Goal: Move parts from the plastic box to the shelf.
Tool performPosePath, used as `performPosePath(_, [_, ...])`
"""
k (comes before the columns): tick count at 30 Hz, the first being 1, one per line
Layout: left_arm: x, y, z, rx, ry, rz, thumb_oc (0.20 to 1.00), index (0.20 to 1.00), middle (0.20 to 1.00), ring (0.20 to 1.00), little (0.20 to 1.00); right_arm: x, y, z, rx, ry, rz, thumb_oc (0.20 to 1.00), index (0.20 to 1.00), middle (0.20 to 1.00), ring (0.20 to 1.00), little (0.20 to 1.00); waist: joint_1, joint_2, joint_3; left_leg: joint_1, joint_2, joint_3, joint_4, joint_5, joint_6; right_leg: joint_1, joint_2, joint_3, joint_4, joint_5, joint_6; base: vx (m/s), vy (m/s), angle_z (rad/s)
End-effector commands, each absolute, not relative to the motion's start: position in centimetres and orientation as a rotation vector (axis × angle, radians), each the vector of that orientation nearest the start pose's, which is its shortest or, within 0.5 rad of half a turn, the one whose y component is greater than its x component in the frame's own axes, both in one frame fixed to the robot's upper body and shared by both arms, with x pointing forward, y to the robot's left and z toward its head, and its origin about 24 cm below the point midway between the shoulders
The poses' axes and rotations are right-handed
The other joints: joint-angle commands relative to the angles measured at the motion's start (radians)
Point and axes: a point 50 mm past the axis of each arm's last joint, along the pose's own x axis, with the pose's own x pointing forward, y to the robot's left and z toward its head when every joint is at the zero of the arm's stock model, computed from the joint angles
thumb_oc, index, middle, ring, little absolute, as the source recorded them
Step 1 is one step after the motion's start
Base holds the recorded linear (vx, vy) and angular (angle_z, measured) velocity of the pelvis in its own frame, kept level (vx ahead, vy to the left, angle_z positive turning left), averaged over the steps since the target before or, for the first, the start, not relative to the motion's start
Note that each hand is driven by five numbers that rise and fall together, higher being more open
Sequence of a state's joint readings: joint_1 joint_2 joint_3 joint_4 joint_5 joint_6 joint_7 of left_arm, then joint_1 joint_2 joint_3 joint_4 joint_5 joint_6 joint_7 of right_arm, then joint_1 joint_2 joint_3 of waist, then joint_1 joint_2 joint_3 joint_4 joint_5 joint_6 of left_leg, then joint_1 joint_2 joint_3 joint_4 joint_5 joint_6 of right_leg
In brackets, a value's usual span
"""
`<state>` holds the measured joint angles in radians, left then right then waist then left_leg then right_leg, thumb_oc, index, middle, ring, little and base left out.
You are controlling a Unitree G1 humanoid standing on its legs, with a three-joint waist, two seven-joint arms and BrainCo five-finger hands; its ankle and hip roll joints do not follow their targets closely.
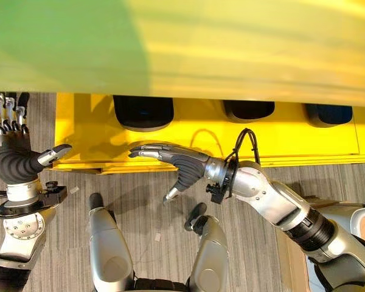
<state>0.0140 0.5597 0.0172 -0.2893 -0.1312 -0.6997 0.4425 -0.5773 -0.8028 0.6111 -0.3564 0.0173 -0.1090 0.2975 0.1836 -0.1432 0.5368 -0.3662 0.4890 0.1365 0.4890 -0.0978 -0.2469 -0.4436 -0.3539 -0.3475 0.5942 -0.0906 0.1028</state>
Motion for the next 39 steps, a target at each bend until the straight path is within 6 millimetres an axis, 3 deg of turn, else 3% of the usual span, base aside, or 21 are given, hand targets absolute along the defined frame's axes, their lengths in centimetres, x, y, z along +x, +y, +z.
performPosePath(1, [18.7, 23.4, 21.0, 0.124, -1.163, 0.262, 1.000, 1.000, 1.000, 1.000, 1.000, 25.7, -7.8, 20.6, -0.890, -0.756, 0.857, 1.000, 1.000, 1.000, 1.000, 1.000, 0.059, -0.009, -0.030, -0.071, -0.069, 0.000, -0.002, 0.057, 0.061, 0.125, -0.048, 0.009, 0.008, -0.062, 0.082, 0.00, 0.000, 0.00])
performPosePath(19, [20.3, 22.8, 21.2, 0.095, -1.081, 0.239, 1.000, 1.000, 1.000, 1.000, 1.000, 29.1, -8.5, 20.6, -1.100, -0.661, 0.703, 1.000, 1.000, 1.000, 1.000, 1.000, 0.048, 0.011, -0.038, -0.077, -0.056, 0.002, 0.016, 0.053, 0.060, 0.096, -0.065, 0.022, 0.062, -0.083, 0.071, 0.00, -0.001, 0.01])
performPosePath(39, [20.9, 22.6, 21.0, 0.068, -1.047, 0.219, 1.000, 1.000, 1.000, 1.000, 1.000, 30.2, -7.9, 20.7, -1.102, -0.641, 0.692, 1.000, 1.000, 1.000, 1.000, 1.000, 0.056, 0.028, -0.043, -0.073, -0.066, -0.001, 0.018, 0.053, 0.066, 0.089, -0.080, 0.023, 0.092, -0.092, 0.065, 0.00, 0.000, 0.00])
